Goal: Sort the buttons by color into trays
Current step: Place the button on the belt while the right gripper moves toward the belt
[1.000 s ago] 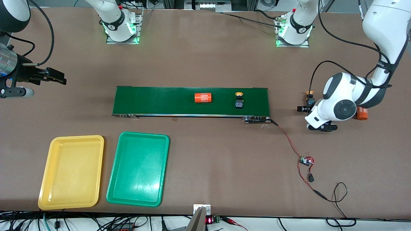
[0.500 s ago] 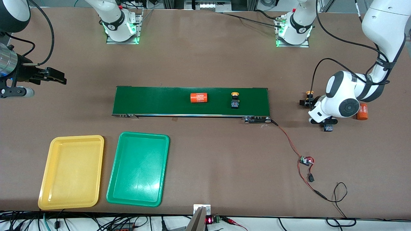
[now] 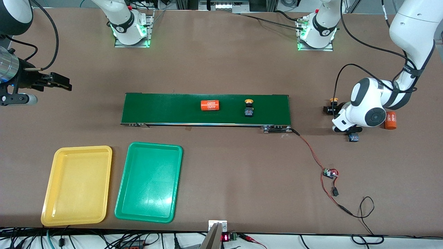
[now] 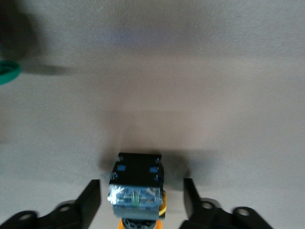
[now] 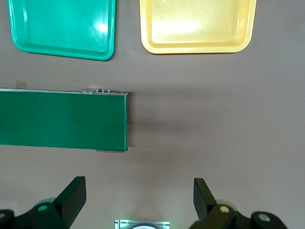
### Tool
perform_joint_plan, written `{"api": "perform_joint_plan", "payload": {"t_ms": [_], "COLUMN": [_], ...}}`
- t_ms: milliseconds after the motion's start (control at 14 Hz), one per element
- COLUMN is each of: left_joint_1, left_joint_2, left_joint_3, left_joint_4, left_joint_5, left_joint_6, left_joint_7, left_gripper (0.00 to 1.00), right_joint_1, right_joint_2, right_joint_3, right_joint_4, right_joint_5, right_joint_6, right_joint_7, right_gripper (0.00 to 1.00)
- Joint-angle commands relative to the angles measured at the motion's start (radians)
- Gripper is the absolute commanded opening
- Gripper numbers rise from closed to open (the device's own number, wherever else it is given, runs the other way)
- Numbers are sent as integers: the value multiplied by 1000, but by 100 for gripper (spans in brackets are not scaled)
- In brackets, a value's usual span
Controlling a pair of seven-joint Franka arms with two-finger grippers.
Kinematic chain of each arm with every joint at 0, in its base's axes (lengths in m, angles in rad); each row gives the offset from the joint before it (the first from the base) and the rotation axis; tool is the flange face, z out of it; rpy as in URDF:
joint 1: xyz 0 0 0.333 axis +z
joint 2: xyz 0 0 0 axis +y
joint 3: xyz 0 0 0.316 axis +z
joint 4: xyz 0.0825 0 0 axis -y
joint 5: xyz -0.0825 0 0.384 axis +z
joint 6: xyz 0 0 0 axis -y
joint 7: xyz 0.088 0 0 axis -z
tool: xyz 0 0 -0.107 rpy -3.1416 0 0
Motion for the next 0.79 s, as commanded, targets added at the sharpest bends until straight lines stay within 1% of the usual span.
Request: {"api": "perform_joint_plan", "payload": {"t_ms": [0,71,143,286,429,500,571,643,714], "left_joint_1": [-4,-4,-6,-16,-17,-17,-20,-30,-50], "left_joint_2": [-6,-8,-19,-31,-34,-35,-36,-34,-34], "left_joint_3": [11,9,5,-15,-80,-125,-170,-193,-201], "left_joint_4": [-6,1,9,38,90,143,202,246,276], "left_joint_5": [-14,-14,-14,-13,-20,-26,-52,-92,-162], "left_joint_6": [11,3,-5,-8,-26,-76,-122,-156,-166], "left_joint_7": [26,26,23,24,20,17,14,12,10], "left_gripper": [37,28,23,22,22,22,22,22,22], "right_joint_1": [-4,-3,-3,3,12,26,49,77,94], "right_joint_2": [7,7,7,2,-6,-6,-6,-6,-6], "right_joint_3": [1,3,3,3,7,9,10,10,10], "right_joint_4": [11,11,11,3,-25,-25,-28,-41,-66], "right_joint_5": [8,8,9,11,15,23,25,25,23], "right_joint_6": [-16,-14,-16,-14,1,3,10,15,39], "right_joint_7": [-19,-19,-17,-17,-16,-13,-1,3,28], "right_gripper": [100,100,100,100,100,100,100,100,100]}}
